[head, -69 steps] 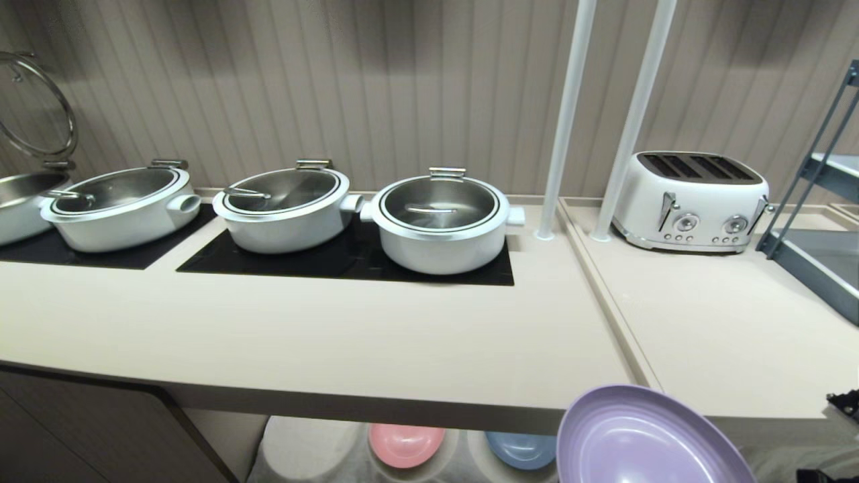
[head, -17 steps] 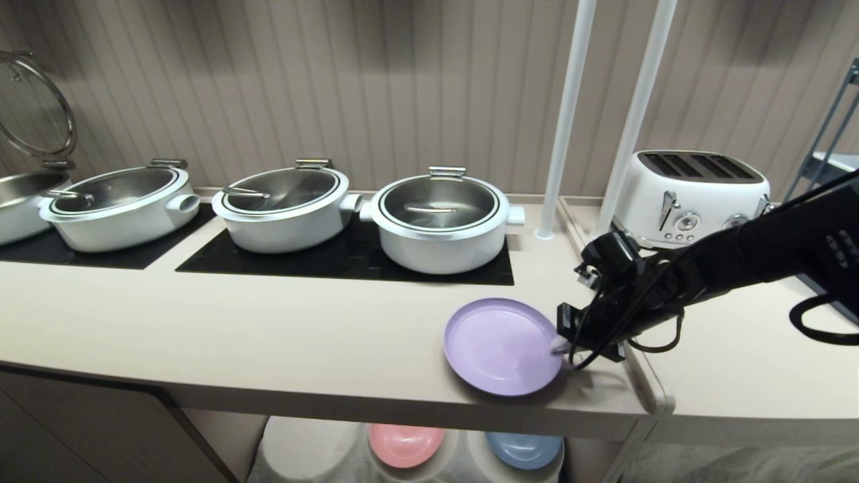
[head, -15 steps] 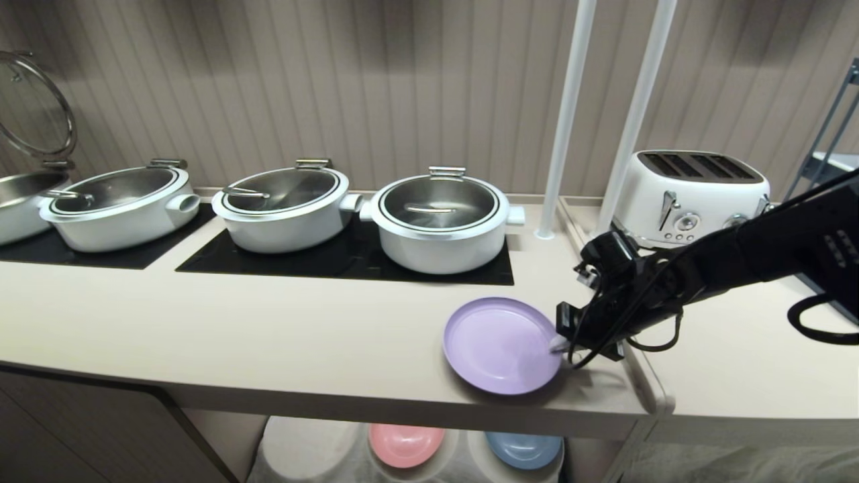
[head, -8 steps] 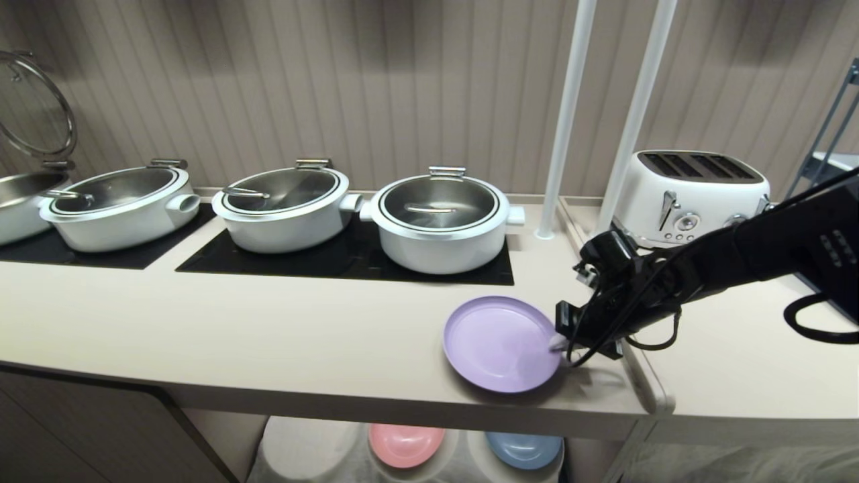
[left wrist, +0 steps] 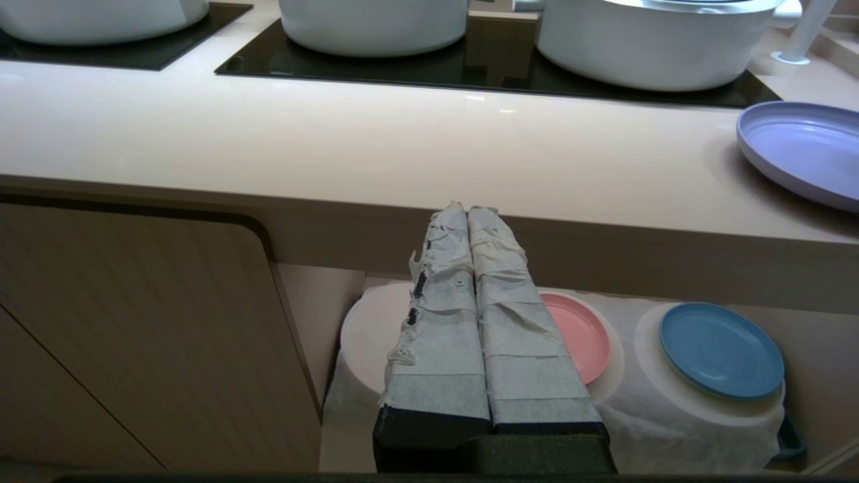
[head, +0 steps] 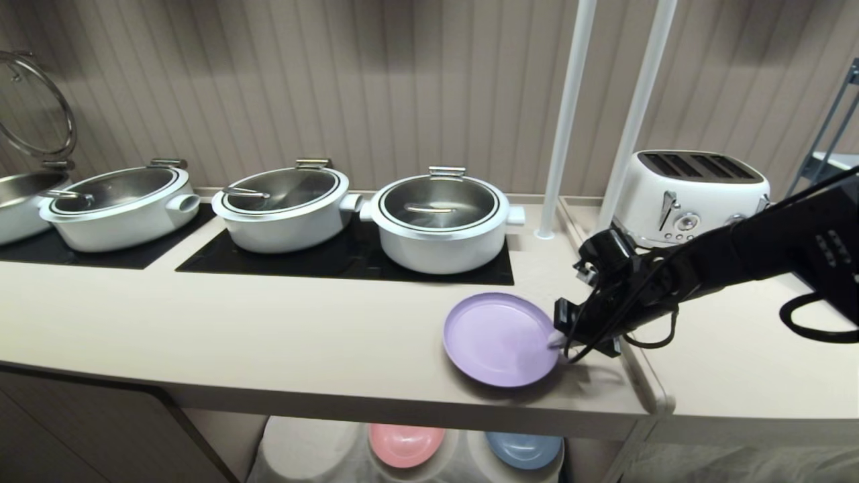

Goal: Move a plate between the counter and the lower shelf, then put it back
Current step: Put the plate

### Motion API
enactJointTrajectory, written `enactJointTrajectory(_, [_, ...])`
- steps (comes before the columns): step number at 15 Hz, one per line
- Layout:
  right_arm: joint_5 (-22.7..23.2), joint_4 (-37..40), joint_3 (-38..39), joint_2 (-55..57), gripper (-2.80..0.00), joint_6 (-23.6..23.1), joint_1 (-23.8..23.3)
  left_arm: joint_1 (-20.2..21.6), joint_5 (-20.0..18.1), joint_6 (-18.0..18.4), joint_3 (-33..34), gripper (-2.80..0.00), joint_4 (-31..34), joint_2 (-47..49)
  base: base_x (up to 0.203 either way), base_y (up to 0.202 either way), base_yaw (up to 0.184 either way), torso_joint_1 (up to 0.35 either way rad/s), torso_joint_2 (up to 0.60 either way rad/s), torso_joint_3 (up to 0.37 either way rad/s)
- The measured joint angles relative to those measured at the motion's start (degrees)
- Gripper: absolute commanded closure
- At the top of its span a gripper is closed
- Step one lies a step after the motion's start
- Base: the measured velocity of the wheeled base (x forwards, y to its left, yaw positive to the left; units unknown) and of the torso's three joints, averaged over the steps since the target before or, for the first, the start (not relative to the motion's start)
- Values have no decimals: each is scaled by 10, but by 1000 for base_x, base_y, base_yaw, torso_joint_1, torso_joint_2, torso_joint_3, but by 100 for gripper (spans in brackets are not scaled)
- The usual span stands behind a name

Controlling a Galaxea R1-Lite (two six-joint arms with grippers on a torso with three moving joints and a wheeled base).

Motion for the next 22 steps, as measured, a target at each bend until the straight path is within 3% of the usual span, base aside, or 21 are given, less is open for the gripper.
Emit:
enactJointTrajectory(9, [-3, 4, -28, 16, 0, 20, -3, 0, 0, 0, 0, 0, 0, 0, 0, 0, 0, 0, 0, 0])
enactJointTrajectory(10, [-3, 4, -29, 16, -274, 21, -3, 0, 0, 0, 0, 0, 0, 0, 0, 0, 0, 0, 0, 0])
enactJointTrajectory(22, [-11, -2, -28, 6, -280, 20, -2, 0, 0, 0, 0, 0, 0, 0, 0, 0, 0, 0, 0, 0])
